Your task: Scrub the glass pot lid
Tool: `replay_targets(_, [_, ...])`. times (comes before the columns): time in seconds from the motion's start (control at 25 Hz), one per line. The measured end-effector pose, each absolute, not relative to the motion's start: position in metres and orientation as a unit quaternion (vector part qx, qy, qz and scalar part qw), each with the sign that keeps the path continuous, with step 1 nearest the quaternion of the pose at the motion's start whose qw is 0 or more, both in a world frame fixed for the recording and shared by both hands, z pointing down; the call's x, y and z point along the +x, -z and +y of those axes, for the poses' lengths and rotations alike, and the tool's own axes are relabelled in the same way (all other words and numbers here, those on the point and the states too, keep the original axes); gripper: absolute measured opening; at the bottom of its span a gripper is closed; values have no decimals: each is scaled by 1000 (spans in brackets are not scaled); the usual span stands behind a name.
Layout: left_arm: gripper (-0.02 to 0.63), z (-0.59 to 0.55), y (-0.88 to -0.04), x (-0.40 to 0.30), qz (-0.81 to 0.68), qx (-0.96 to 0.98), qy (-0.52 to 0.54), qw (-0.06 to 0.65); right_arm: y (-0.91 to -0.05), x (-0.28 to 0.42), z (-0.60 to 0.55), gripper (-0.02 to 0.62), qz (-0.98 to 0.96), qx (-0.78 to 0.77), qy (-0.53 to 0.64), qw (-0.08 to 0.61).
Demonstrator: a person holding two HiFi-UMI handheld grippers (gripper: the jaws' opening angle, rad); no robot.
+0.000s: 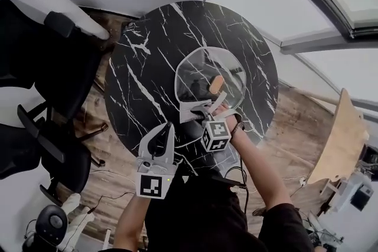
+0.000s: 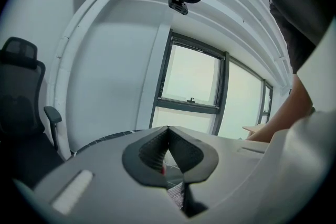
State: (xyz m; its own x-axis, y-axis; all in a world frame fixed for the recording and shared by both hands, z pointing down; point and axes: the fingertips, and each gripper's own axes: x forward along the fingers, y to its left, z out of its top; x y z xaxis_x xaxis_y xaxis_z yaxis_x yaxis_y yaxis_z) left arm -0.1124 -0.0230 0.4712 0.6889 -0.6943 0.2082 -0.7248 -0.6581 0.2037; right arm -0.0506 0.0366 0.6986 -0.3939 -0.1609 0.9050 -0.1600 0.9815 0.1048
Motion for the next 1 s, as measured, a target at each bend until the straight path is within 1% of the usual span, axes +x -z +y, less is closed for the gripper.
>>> replay_targets(0.24, [3,-4,-455,-89,-372,915,-52,145,-700,-26,64,77,-844,107,-26,524])
replay_targets(0.44, [3,3,-433,-74,-370,916,-33,149,-701,2,92,77,-841,121,-76,523])
replay_targets(0.64, [3,9,-416,-62,-370,917,-26,144,-705,48,131,78,-816,111,-128,552])
replay_targets(0.76, [3,13,-408,-57,-368,920,-26,135,-689,83,142,75,-797,131,-167,565])
replay_targets(0.84, [3,15,-411,-57,-367,920,-33,135,-666,98,132,74,-802,179,-193,536])
replay_targets(0.88, [3,16,-413,-58,-368,919,-38,137,-651,103,121,74,-811,217,-201,504])
replay_targets(1.0, [3,12,-412,-56,-375,916,-33,141,-610,113,68,74,-826,366,-205,378])
